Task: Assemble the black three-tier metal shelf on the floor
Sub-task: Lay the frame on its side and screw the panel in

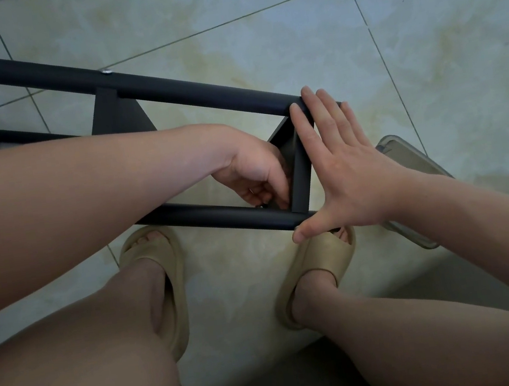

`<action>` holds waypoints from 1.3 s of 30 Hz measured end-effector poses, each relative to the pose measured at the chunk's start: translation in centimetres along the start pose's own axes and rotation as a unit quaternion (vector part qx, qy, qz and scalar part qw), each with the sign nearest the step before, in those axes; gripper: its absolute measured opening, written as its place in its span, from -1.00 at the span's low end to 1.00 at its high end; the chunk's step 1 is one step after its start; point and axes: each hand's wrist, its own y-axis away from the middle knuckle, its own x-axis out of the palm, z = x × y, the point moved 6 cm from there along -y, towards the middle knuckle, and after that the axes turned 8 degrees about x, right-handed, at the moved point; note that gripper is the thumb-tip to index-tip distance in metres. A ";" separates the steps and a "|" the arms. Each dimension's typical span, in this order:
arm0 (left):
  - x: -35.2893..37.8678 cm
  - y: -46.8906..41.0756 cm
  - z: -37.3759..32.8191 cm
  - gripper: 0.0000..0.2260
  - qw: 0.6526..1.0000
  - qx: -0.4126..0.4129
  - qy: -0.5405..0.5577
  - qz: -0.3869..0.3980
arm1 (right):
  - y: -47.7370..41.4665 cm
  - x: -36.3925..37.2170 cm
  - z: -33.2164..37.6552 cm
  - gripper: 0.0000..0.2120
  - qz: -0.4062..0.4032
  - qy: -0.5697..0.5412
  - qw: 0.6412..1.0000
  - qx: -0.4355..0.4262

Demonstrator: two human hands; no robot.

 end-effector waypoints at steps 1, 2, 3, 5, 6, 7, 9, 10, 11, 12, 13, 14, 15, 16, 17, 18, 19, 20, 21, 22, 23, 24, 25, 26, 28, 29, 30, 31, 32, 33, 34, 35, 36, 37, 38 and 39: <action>0.0 0.0 0.0 -0.83 1.000 0.000 0.002 0.001 | 0.0 0.0 0.0 0.50 -0.001 0.001 1.000 0.000; 0.1 0.1 0.0 -0.84 1.000 0.001 0.006 0.003 | 0.0 0.0 0.0 0.49 -0.003 0.002 1.000 0.000; 0.1 0.1 0.0 -0.85 1.000 0.002 0.010 0.005 | 0.0 0.0 0.0 0.49 -0.003 0.003 1.000 0.000; 0.1 0.1 0.0 -0.85 1.000 0.006 0.016 0.005 | 0.0 0.0 0.0 0.49 -0.004 0.003 1.000 -0.001; 0.0 0.1 0.0 -0.85 1.000 0.008 0.018 0.003 | 0.0 0.0 0.0 0.49 -0.003 0.003 1.000 -0.001; 0.0 0.1 -0.1 -0.85 1.000 0.010 0.019 0.001 | 0.0 0.0 0.0 0.49 -0.002 0.002 1.000 -0.001; 0.0 0.1 -0.2 -0.86 1.000 0.015 0.020 -0.002 | 0.0 0.0 0.0 0.50 -0.001 0.001 1.000 -0.001; 0.0 0.2 -0.2 -0.87 1.000 0.017 0.020 -0.003 | 0.0 0.0 0.0 0.50 0.000 0.001 1.000 -0.001; -0.1 0.2 -0.2 -0.87 1.000 0.015 0.022 -0.003 | 0.0 0.0 0.0 0.50 0.000 0.001 1.000 -0.001; -0.1 0.2 -0.1 -0.88 1.000 0.010 0.024 -0.002 | 0.0 0.0 0.0 0.50 0.001 0.000 1.000 -0.001; -0.1 0.3 0.0 -0.88 1.000 0.003 0.027 0.003 | 0.0 0.0 0.0 0.50 0.001 0.000 1.000 -0.001; 0.0 0.3 0.1 -0.87 1.000 -0.004 0.028 0.012 | 0.0 0.0 0.0 0.50 0.001 0.000 1.000 -0.001; 0.2 0.4 0.2 -0.86 0.999 -0.010 0.025 0.021 | 0.0 -0.1 0.0 0.50 0.001 0.000 1.000 -0.001; 0.3 0.4 0.2 -0.84 0.999 -0.012 0.019 0.027 | 0.0 -0.1 0.0 0.50 0.000 0.001 1.000 -0.001; 0.4 0.3 0.2 -0.83 0.999 -0.013 0.014 0.028 | -0.1 -0.1 0.0 0.50 -0.001 0.001 1.000 -0.002; 0.4 0.2 0.2 -0.82 1.000 -0.011 0.009 0.023 | -0.1 -0.1 0.0 0.49 -0.001 0.002 1.000 -0.002; 0.3 0.1 0.2 -0.83 1.000 -0.009 0.005 0.014 | 0.0 0.0 0.0 0.49 -0.001 0.001 1.000 -0.002; 0.2 0.0 0.2 -0.83 1.000 -0.008 0.001 0.008 | 0.0 0.0 0.0 0.49 0.000 0.001 1.000 -0.002; 0.2 0.0 0.1 -0.84 1.000 -0.007 -0.001 0.004 | 0.0 0.0 0.0 0.49 0.001 0.000 1.000 -0.002; 0.1 0.0 0.1 -0.84 1.000 -0.005 -0.002 0.003 | 0.0 0.1 0.1 0.50 0.000 -0.001 1.000 -0.002; 0.1 0.0 0.1 -0.85 1.000 -0.004 0.000 0.001 | 0.0 0.1 0.1 0.50 -0.001 -0.001 1.000 -0.002; 0.1 0.0 0.1 -0.85 1.000 -0.003 0.003 -0.001 | -0.1 0.1 0.0 0.50 -0.002 -0.001 1.000 -0.002; 0.0 0.0 0.1 -0.85 1.000 -0.001 0.006 -0.002 | -0.1 0.1 0.0 0.50 -0.003 0.000 1.000 -0.002; 0.0 0.0 0.0 -0.86 1.000 0.001 0.007 -0.003 | -0.1 0.0 0.0 0.50 -0.004 0.000 1.000 -0.002; 0.0 0.0 0.0 -0.87 1.000 0.005 0.005 -0.004 | -0.1 0.0 0.0 0.49 -0.005 -0.001 1.000 -0.002; 0.0 0.0 0.0 -0.86 1.000 0.006 0.006 -0.005 | 0.0 0.0 0.0 0.49 -0.005 0.000 1.000 -0.002; 0.0 0.0 0.0 -0.86 1.000 0.008 0.008 -0.005 | -0.1 0.0 0.0 0.49 -0.006 0.001 1.000 -0.003; 0.0 0.0 0.0 -0.85 1.000 0.010 0.013 -0.005 | 0.0 0.0 0.0 0.50 -0.006 0.001 1.000 -0.003; 0.0 0.0 0.0 -0.84 1.000 0.011 0.018 -0.004 | -0.1 0.0 0.0 0.50 -0.006 0.002 1.000 -0.003; -0.1 0.0 0.0 -0.84 1.000 0.013 0.022 -0.002 | 0.0 0.0 0.0 0.49 -0.006 0.001 1.000 -0.002; -0.1 0.1 0.0 -0.84 1.000 0.012 0.024 0.000 | -0.1 0.0 0.0 0.49 -0.005 0.000 1.000 -0.002; -0.1 0.1 0.0 -0.84 1.000 0.009 0.024 0.001 | -0.1 0.0 0.0 0.49 -0.005 -0.001 1.000 -0.001; -0.2 0.2 0.1 -0.85 1.000 0.003 0.023 0.000 | -0.1 0.0 0.0 0.50 -0.005 -0.001 1.000 -0.002; -0.2 0.3 0.2 -0.87 1.000 -0.004 0.021 0.000 | -0.1 0.0 0.0 0.50 -0.005 0.000 1.000 -0.002; -0.2 0.4 0.2 -0.89 1.000 -0.012 0.019 0.004 | -0.1 0.0 0.0 0.50 -0.006 0.001 1.000 -0.002; 0.0 0.5 0.2 -0.89 1.000 -0.018 0.018 0.011 | -0.1 0.0 0.0 0.50 -0.006 0.000 1.000 -0.002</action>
